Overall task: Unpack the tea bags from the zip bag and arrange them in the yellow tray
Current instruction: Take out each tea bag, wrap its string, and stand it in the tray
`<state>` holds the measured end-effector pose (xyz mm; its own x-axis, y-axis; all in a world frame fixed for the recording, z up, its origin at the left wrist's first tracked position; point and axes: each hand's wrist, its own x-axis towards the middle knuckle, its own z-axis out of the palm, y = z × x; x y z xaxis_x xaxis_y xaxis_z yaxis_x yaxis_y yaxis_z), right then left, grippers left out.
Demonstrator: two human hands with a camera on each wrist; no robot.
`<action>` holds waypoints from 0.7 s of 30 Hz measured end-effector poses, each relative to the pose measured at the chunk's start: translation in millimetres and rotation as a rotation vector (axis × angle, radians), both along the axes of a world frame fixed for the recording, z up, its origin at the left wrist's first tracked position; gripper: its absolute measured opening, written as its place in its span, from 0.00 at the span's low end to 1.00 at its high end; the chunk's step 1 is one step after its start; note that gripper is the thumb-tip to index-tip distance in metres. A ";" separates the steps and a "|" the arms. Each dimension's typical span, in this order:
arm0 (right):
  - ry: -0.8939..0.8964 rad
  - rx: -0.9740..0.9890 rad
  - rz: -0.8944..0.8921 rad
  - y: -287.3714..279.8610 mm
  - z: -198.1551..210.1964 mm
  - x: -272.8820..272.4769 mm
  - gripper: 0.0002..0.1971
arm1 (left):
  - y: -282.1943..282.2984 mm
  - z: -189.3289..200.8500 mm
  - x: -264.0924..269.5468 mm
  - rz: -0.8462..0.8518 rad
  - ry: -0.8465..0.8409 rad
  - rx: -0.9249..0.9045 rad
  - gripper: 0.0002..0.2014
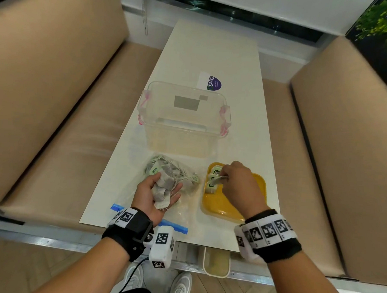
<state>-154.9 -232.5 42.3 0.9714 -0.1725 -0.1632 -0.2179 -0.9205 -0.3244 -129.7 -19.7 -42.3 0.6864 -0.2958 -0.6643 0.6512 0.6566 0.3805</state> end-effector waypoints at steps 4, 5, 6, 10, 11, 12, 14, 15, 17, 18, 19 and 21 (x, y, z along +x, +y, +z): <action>0.111 0.009 -0.103 -25.8 -3.9 4.5 0.03 | -0.7 0.9 -1.7 -0.003 -0.014 0.008 0.12; 0.130 0.003 -0.106 -28.2 -6.2 4.8 0.03 | -0.4 0.0 -2.3 -0.008 -0.017 0.018 0.12; 0.146 -0.006 -0.102 -29.5 -7.6 5.0 0.04 | -0.3 -0.3 -2.6 -0.010 -0.021 0.024 0.12; 0.184 -0.024 -0.074 -30.7 -13.0 6.3 0.09 | 1.5 -0.2 -3.4 -0.003 -0.030 0.042 0.12; 0.194 -0.032 -0.064 -31.0 -15.2 6.9 0.08 | 2.2 -0.1 -3.8 -0.001 -0.027 0.044 0.11; 0.205 -0.027 -0.056 -31.6 -18.3 8.7 0.07 | 2.7 -0.4 -3.6 0.000 -0.028 0.050 0.11; 0.225 0.002 -0.043 -31.7 -26.7 11.1 0.05 | 4.0 -0.9 -3.7 0.003 -0.030 0.059 0.11; 0.231 0.017 -0.040 -30.7 -31.2 11.6 0.06 | 4.3 -0.6 -3.9 0.005 -0.029 0.060 0.11; 0.231 0.032 -0.028 -26.3 -40.1 12.1 0.11 | 3.9 0.3 -3.8 0.002 -0.024 0.064 0.11; 0.225 0.035 -0.019 -23.6 -44.3 12.3 0.12 | 3.7 0.9 -3.8 0.002 -0.023 0.064 0.11; 0.221 0.034 -0.010 -20.6 -47.8 12.5 0.11 | 3.6 1.4 -3.7 0.002 -0.021 0.063 0.11; 0.218 0.034 -0.002 -15.5 -54.1 13.6 0.06 | 3.3 1.5 -3.3 0.003 -0.012 0.060 0.12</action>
<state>-141.4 -248.0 -11.8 0.9122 -0.1648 -0.3751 -0.2878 -0.9093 -0.3006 -133.0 -16.4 -40.8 0.6956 -0.2537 -0.6721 0.6441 0.6346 0.4271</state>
